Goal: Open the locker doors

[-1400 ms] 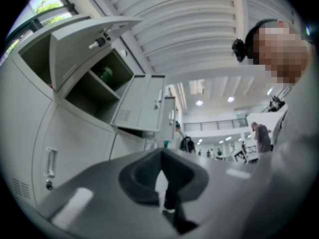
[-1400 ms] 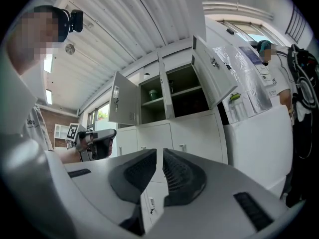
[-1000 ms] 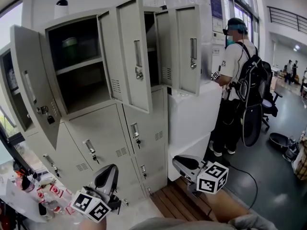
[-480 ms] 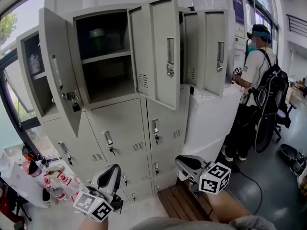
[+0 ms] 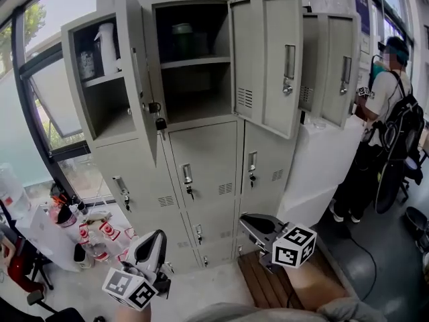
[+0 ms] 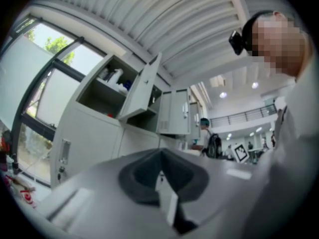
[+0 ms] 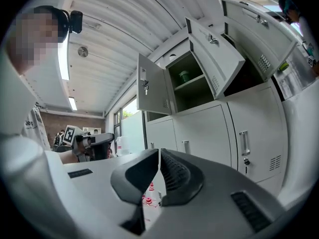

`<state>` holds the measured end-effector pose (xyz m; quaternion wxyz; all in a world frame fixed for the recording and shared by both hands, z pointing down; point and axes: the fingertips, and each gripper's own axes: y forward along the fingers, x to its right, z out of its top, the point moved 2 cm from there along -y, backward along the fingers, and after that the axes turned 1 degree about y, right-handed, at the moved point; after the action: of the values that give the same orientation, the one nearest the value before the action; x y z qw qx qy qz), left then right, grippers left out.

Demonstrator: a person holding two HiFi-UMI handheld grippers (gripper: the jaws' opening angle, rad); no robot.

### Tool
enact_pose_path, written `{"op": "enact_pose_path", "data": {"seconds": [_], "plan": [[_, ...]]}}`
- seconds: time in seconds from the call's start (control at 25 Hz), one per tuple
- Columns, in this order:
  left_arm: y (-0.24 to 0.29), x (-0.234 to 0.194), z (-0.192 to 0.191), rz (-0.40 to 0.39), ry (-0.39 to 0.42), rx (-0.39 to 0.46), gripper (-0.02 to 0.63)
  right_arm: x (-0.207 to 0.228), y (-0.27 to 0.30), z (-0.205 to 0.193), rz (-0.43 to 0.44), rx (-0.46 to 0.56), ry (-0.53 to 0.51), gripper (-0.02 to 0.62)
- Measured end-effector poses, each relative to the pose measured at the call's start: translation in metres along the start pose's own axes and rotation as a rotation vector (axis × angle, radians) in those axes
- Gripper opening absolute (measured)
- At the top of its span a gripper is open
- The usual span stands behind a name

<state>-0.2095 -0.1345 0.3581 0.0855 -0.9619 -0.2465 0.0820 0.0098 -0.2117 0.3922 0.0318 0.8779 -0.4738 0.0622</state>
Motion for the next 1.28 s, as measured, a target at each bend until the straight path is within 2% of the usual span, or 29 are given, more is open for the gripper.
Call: {"op": "enact_pose_path", "data": {"seconds": [0.28,0.6,0.88,1.28], "plan": [[-0.015,-0.003,-0.008,0.032,0.0,-0.013,0.002,-0.007,0.003,-0.004,-0.009,-0.013,-0.008,0.011],[0.014,0.033,-0.009,0.086,0.011,0.014,0.002,0.03,-0.03,0.017,0.022,-0.026,-0.029,0.008],[0.035,0.058,-0.017,0.113,0.022,0.021,0.002,0.057,-0.047,0.018,0.033,-0.044,-0.035,0.008],[0.035,0.058,-0.013,0.138,0.032,0.031,0.002,0.06,-0.044,0.02,0.049,-0.046,-0.034,0.006]]}}
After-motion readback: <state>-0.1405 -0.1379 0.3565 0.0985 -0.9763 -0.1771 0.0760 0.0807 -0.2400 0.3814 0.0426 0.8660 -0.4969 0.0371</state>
